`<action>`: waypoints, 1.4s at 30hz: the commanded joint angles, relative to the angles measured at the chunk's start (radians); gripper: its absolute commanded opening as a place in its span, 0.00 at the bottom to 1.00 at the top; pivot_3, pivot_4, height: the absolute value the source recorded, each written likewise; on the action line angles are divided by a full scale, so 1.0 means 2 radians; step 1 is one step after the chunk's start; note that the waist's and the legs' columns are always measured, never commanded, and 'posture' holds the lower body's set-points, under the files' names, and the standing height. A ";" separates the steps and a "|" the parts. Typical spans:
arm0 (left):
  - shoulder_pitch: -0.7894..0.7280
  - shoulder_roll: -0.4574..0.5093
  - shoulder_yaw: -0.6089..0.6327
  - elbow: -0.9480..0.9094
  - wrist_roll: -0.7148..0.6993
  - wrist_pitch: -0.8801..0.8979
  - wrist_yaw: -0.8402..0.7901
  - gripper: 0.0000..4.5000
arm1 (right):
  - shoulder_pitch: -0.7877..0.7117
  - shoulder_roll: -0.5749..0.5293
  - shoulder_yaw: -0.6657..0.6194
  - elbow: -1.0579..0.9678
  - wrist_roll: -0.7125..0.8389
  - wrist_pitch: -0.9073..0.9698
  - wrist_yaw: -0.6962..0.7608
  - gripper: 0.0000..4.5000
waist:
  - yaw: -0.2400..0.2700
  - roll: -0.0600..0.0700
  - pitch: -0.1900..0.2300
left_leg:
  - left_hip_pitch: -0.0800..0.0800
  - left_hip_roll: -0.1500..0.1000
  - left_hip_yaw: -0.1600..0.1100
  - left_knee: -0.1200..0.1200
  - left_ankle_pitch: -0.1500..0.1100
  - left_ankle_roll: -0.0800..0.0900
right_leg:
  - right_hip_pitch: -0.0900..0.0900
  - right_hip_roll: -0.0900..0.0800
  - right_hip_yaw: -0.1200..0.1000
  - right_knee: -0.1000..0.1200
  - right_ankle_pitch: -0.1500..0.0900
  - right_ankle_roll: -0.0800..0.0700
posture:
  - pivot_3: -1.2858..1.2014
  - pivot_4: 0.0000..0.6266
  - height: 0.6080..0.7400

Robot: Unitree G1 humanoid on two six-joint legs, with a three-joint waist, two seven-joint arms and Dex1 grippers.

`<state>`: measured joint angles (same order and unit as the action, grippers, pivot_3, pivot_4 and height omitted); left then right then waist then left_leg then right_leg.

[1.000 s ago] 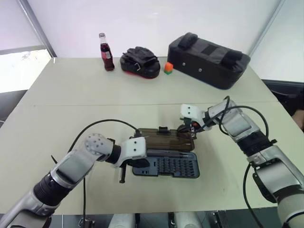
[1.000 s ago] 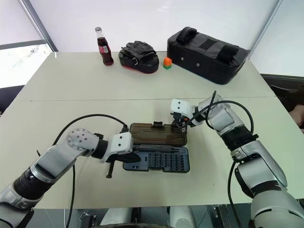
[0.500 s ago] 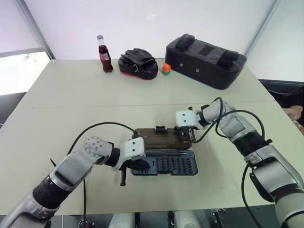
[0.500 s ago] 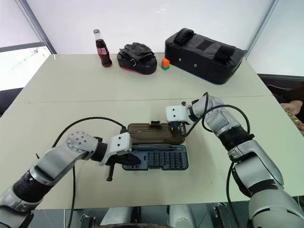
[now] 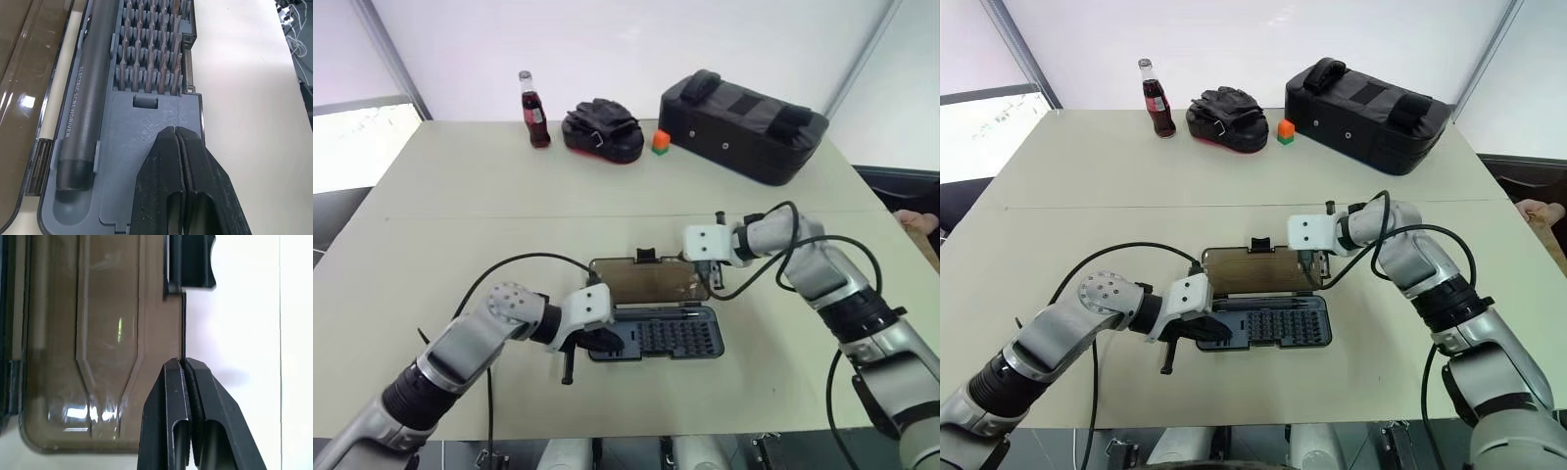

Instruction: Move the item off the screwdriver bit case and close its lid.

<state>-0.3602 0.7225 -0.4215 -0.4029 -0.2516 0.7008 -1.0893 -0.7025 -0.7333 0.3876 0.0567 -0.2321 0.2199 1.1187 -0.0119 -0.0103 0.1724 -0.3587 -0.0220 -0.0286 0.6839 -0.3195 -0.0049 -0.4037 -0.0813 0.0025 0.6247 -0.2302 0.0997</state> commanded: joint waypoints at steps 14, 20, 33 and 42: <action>0.020 -0.006 0.009 0.035 0.008 -0.040 0.017 0.00 | 0.043 -0.016 -0.055 -0.119 -0.001 0.079 -0.052 0.01 | 0.000 0.000 0.000 | -0.001 0.000 0.000 0.000 0.000 0.000 | 0.000 0.000 0.000 -0.001 0.000 0.000 | 0.52 0.24 1.00; 0.028 -0.009 0.043 0.010 -0.033 -0.057 -0.005 0.00 | 0.049 -0.020 -0.054 -0.119 0.000 0.079 -0.056 0.01 | 0.000 0.000 0.000 | -0.005 0.000 0.000 0.000 0.000 0.000 | -0.003 0.000 0.000 -0.003 0.000 0.000 | 0.52 0.24 1.00; 0.052 -0.014 0.095 -0.031 -0.096 -0.093 -0.022 0.00 | 0.050 -0.022 -0.052 -0.110 0.003 0.057 -0.063 0.01 | -0.001 0.000 0.001 | -0.012 0.000 0.000 -0.001 0.000 0.000 | -0.011 0.000 -0.001 -0.003 0.001 0.002 | 0.52 0.24 1.00; 0.025 -0.024 0.209 0.050 -0.123 -0.075 0.056 0.00 | 0.057 -0.030 -0.057 -0.112 0.005 0.040 -0.065 0.01 | 0.001 0.001 0.001 | -0.012 0.000 0.000 -0.001 0.000 0.000 | -0.011 0.000 -0.001 -0.003 0.001 0.002 | 0.52 0.24 1.00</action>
<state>-0.2803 0.6921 -0.0717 -0.3547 -0.4930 0.5421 -1.0486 -0.5815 -0.7793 0.3180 -0.1496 -0.2298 0.3144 1.0053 -0.0108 -0.0089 0.1745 -0.3836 -0.0221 -0.0289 0.6829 -0.3192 -0.0055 -0.4258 -0.0813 0.0003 0.6194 -0.2281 0.1029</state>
